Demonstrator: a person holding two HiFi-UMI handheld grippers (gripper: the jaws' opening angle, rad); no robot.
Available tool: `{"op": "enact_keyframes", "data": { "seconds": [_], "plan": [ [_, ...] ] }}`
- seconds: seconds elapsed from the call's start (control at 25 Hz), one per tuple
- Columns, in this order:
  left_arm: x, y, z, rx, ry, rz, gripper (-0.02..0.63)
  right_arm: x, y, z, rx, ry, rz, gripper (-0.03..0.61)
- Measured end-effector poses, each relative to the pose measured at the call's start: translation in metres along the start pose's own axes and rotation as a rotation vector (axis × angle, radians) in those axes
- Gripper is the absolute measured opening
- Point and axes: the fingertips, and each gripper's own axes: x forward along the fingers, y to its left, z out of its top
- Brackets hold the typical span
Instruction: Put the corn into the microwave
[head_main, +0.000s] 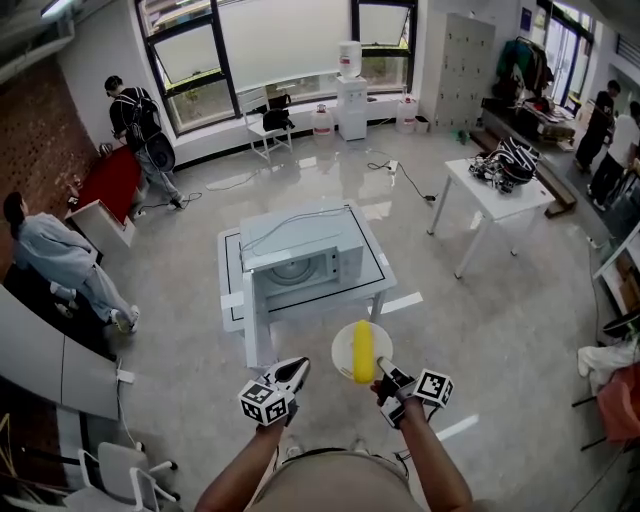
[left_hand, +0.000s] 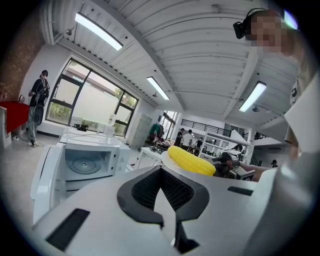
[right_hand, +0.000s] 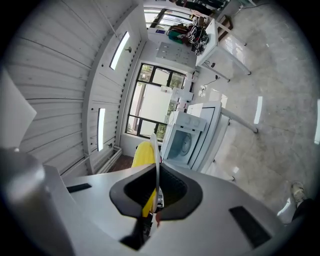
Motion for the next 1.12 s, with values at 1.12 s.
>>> {"op": "enact_keyframes", "data": {
  "seconds": [1.12],
  "plan": [
    [0.036, -0.017, 0.020, 0.068, -0.012, 0.133, -0.002, 0.003, -0.015, 0.051, -0.016, 0.122, 0.011, 0.014]
  ]
}}
